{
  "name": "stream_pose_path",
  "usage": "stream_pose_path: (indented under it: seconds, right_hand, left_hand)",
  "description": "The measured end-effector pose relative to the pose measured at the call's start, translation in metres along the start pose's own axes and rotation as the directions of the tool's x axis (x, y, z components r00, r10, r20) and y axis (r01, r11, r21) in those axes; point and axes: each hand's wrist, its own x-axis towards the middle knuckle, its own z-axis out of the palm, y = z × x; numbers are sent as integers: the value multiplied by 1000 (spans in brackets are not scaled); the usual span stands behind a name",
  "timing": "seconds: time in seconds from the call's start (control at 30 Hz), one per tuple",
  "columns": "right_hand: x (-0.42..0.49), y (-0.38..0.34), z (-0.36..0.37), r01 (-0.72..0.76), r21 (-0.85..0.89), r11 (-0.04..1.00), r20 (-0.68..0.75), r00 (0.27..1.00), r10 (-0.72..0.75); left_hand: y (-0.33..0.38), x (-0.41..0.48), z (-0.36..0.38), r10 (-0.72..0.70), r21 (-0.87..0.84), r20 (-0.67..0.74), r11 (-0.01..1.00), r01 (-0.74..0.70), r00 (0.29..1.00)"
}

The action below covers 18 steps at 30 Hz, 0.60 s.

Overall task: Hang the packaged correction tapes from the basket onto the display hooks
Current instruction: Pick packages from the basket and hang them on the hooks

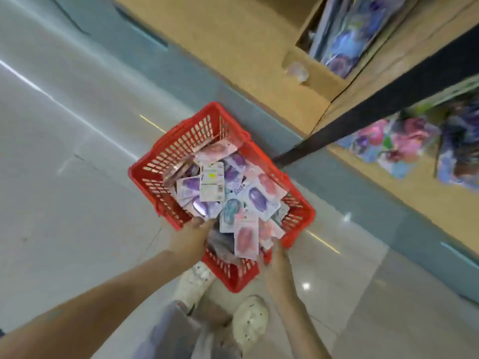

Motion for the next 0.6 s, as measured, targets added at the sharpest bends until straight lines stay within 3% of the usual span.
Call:
stream_pose_path:
  seconds: [0.07,0.13,0.2,0.3,0.37,0.47,0.6]
  right_hand:
    - [30,0,28,47,-4,999,-32,998,-47]
    - [54,1,51,-7,-136,991,-151,988,-13]
    - [69,2,65,-53,-253,966,-276,961,-20]
    - [73,5,76,-106,-186,977,-272,961,53]
    - [68,9,75,-107,-137,985,-265,962,67]
    - [66,13,63,-84,-41,996,-275,959,70]
    - [62,15,49,-12,77,997,-73,997,18]
  left_hand:
    - [-1,29,27,132,40,-48,991,-130,990]
    - [-7,53,59,235,125,-66,966,-226,970]
    - [-4,70,80,339,104,-41,937,-333,940]
    - [11,82,92,440,89,-41,896,-436,897]
    - [21,86,91,234,-105,-30,966,-236,972]
    - [37,87,85,-53,-432,-88,902,10,995]
    - [45,80,92,-95,-599,84,791,127,992]
